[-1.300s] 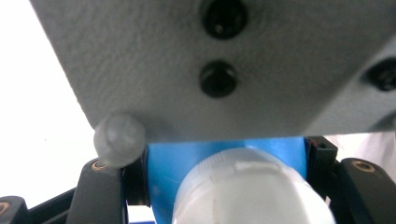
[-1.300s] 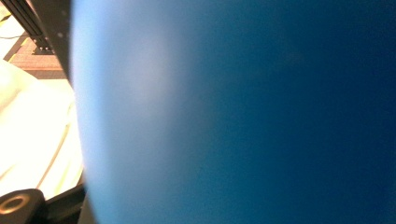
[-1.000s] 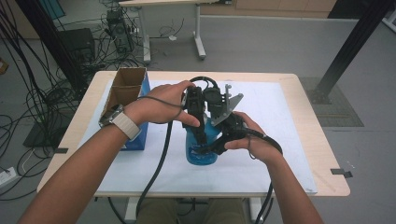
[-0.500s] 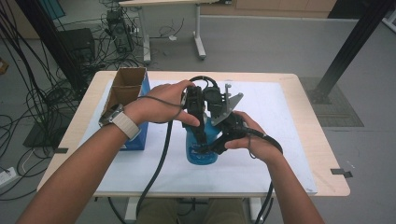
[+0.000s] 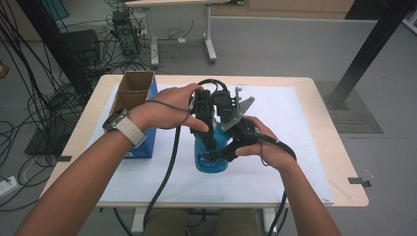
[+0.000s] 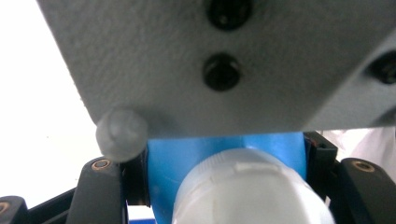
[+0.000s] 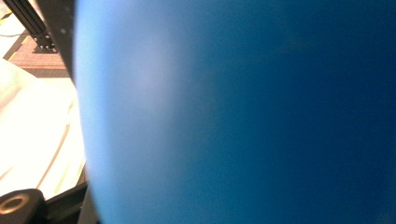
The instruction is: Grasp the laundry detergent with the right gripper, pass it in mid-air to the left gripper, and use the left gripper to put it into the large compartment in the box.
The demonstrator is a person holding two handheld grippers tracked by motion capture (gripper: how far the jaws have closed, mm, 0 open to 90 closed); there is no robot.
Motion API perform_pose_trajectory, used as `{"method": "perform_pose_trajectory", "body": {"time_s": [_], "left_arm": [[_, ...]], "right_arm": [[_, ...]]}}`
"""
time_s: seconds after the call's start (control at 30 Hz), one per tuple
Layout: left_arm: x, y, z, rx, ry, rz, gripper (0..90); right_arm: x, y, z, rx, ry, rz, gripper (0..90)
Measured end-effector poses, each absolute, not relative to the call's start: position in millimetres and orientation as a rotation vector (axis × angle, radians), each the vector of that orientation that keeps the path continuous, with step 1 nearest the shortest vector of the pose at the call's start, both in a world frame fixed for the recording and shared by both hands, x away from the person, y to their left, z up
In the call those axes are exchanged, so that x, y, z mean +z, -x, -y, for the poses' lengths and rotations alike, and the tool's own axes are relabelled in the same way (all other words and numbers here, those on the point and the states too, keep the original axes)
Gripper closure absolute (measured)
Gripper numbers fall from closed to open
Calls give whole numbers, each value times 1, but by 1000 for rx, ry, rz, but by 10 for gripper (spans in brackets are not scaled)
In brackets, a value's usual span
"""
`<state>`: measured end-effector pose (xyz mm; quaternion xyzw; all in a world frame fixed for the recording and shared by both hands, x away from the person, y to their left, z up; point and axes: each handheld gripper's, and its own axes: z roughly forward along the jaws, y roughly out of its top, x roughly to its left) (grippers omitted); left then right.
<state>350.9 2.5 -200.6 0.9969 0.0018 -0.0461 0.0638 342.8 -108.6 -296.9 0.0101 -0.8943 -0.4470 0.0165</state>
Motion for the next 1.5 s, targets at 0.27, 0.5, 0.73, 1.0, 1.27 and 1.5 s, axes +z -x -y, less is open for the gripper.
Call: {"method": "perform_pose_trajectory", "body": {"time_s": [0.27, 0.5, 0.73, 1.0, 1.27, 1.5], "left_arm": [[-201, -351, -3, -143, -3007, -8, 377], [-200, -352, -4, -141, -3011, -5, 377], [-200, -350, -4, -144, -3019, -11, 377], [-198, -349, -5, -138, -3019, -16, 377], [-195, -347, -8, -110, -3016, -21, 378], [-189, -349, -17, -97, -3006, -61, 378]], "right_arm": [[-298, -345, 108, -1396, -43, 2793, 434], [-298, -344, 108, -1397, -29, 2782, 434], [-299, -343, 106, -1404, -34, 2778, 433], [-297, -341, 106, -1415, -32, 2775, 430], [-299, -342, 105, -1461, -99, 2781, 416], [-306, -342, 125, -1434, 80, 2765, 83]]}}
